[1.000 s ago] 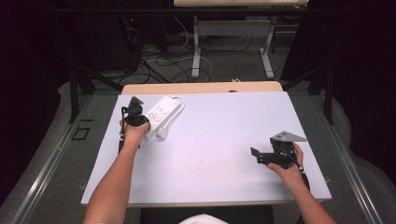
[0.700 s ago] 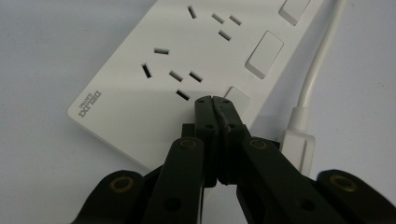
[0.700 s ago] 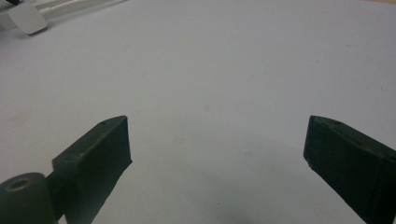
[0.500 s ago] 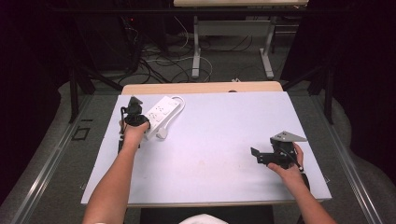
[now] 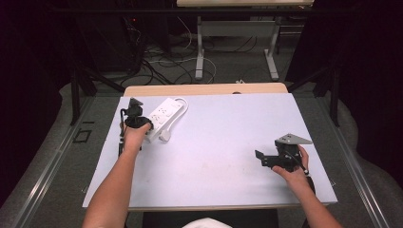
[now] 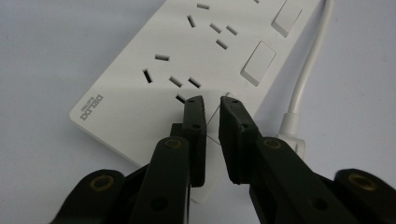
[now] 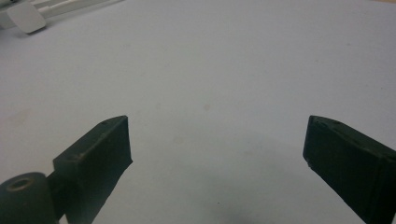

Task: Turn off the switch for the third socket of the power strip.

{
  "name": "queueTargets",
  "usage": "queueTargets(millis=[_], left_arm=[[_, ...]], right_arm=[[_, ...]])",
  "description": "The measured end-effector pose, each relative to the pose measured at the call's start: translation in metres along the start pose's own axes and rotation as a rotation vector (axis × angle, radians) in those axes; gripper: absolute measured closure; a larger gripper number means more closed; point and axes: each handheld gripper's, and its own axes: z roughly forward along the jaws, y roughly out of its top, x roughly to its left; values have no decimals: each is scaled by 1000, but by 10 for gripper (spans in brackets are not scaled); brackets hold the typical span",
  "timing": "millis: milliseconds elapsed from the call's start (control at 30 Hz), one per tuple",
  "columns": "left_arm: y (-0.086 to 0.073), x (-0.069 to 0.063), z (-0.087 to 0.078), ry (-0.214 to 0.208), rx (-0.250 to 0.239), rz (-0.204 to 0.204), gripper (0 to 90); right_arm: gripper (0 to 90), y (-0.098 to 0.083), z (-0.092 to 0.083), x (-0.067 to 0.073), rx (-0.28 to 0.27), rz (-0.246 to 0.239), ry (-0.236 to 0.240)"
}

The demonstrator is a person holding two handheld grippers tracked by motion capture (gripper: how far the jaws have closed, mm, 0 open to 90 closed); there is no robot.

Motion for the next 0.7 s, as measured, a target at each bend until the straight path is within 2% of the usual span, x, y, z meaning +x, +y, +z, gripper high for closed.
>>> queueTargets(millis=[300, 700], left_arm=[[0, 0, -3, -14, -45, 10, 758], [0, 1, -7, -24, -77, 16, 681]], right_arm=[[68, 0, 1, 1, 0, 12, -2], [69, 0, 0, 1, 4, 11, -6]])
